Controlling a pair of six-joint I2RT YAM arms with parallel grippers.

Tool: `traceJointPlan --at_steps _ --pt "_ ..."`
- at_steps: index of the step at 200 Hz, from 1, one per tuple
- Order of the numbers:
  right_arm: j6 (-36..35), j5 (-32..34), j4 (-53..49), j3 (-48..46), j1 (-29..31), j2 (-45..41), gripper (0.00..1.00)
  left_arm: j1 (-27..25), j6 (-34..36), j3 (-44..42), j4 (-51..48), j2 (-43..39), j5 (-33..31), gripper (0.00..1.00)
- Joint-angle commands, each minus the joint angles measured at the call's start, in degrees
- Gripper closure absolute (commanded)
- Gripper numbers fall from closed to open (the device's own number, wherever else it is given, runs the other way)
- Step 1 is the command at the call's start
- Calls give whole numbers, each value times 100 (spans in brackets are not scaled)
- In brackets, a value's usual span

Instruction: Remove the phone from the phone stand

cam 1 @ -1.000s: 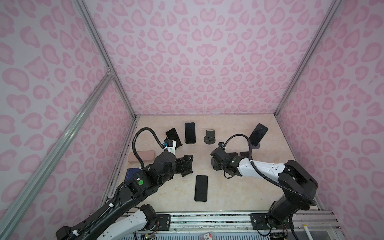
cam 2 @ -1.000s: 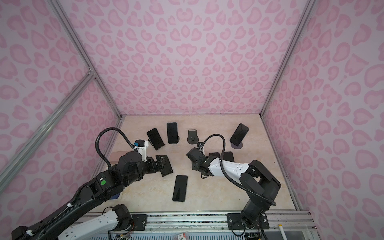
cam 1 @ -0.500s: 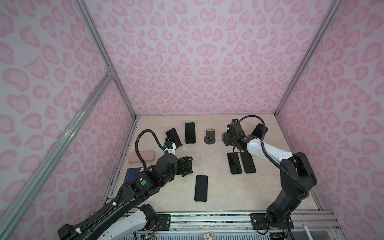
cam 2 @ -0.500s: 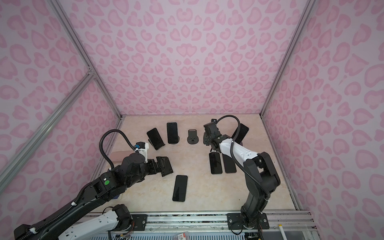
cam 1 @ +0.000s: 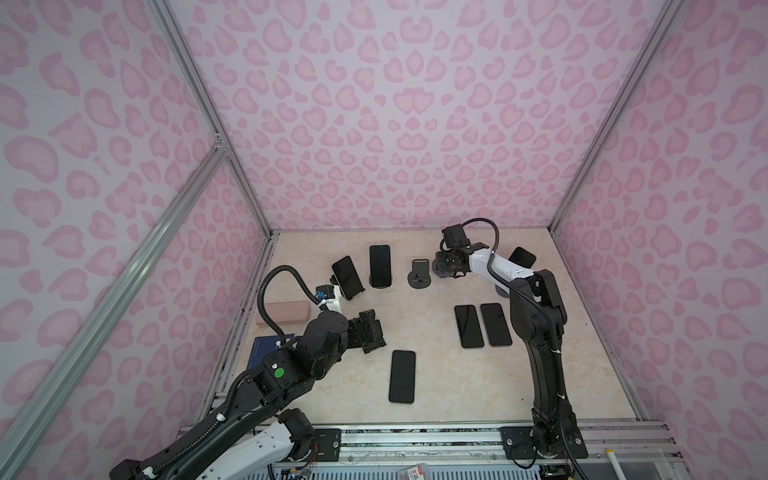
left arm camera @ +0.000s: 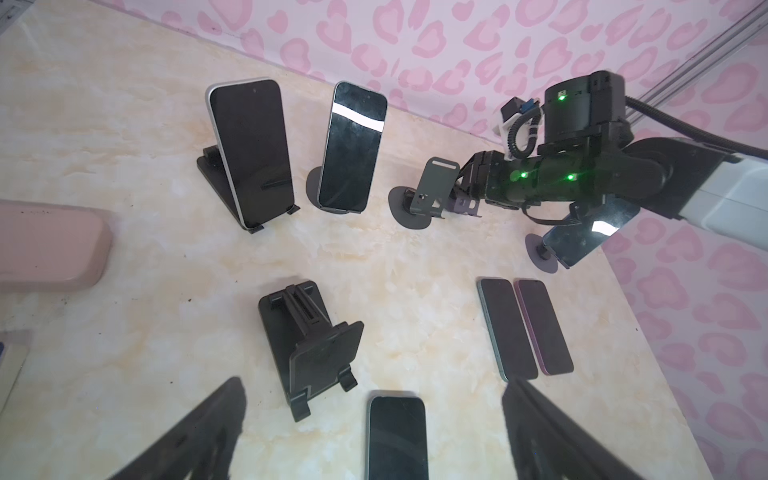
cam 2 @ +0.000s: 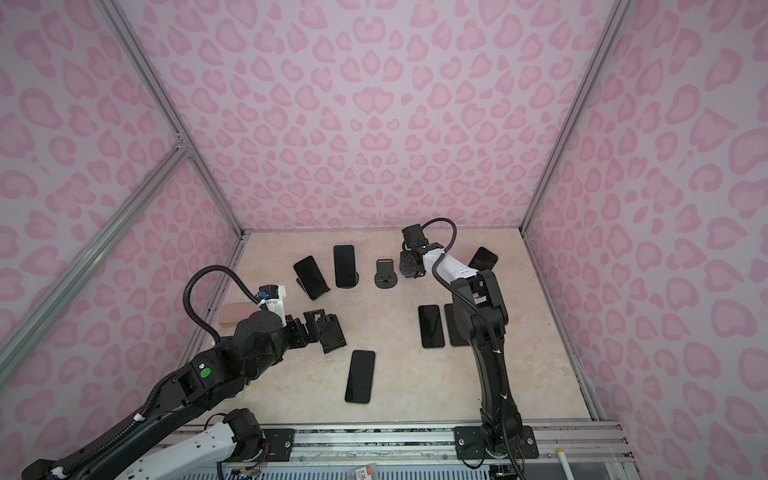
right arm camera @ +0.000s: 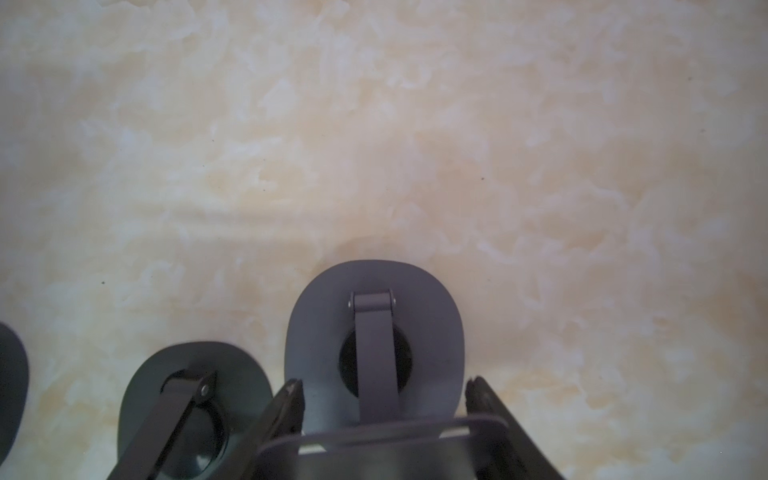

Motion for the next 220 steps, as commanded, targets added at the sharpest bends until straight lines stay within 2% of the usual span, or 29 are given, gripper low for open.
traceJointPlan --at_steps 1,56,123,169,197,220 --pt "163 -86 -146 6 34 64 39 15 367 169 378 195 -116 1" --pt "326 -141 -458 -145 21 -331 22 23 228 581 310 658 129 1" --pt "319 -63 -14 -1500 5 -2199 20 25 -429 313 151 85 -38 2" --pt "430 194 530 -2935 395 -3627 19 23 -757 -59 -71 12 -297 3" --pt "429 429 413 -3170 797 -4149 17 21 -853 -136 -133 -139 -389 2" --pt "414 661 590 -3207 1183 -4229 13 27 -804 -180 -163 -314 -657 1"
